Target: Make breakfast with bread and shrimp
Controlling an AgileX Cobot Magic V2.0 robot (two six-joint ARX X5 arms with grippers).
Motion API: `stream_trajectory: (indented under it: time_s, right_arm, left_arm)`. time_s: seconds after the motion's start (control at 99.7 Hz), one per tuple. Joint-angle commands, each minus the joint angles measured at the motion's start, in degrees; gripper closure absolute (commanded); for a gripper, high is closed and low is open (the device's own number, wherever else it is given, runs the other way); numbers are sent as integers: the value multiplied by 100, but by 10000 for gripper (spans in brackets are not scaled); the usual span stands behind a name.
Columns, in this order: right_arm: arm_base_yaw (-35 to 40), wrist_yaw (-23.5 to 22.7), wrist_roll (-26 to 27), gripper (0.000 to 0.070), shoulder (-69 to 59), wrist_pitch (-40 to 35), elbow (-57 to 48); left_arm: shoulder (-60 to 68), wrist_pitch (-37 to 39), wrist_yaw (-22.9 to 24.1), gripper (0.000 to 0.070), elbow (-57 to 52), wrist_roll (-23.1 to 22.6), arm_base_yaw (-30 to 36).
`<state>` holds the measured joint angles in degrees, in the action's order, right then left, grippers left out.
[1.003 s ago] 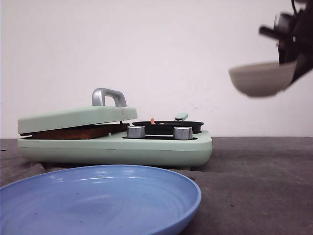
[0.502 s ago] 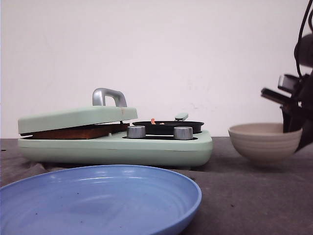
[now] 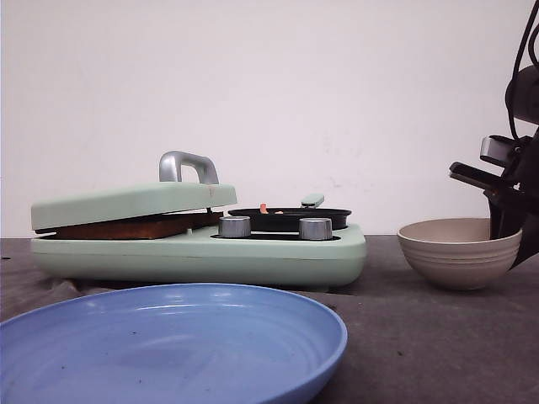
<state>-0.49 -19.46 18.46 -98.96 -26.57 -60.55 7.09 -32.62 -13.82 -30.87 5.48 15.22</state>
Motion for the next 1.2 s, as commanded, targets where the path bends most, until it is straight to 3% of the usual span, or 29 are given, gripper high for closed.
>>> stream_trajectory:
  time_s: [0.0,0.241,0.311,0.482,0.582,1.194]
  right_arm:
    - [-13,-2,55,700,-83,-2,-50]
    - [-13,-2,17,700,-144,-57,-50]
    - [-13,-2,-13,668,-160,-90,-50]
    - [-13,-9,-96,365,-166,-98,-50]
    - [-13,-9,-114,282,-164,-98,-52]
    - [-157,-57,-297,280,1099,-264,-66]
  left_arm:
    - [-15,50,9,348,-13,-48,11]
    - [-15,50,9,348,-13,-48,11]
    - [-15,50,9,348,-13,-48,11]
    - [-15,50,9,348,-13,-48,11]
    - [-15,50,9,348,-13,-48,11]
    - [-15,50,9,348,-13,-33,11]
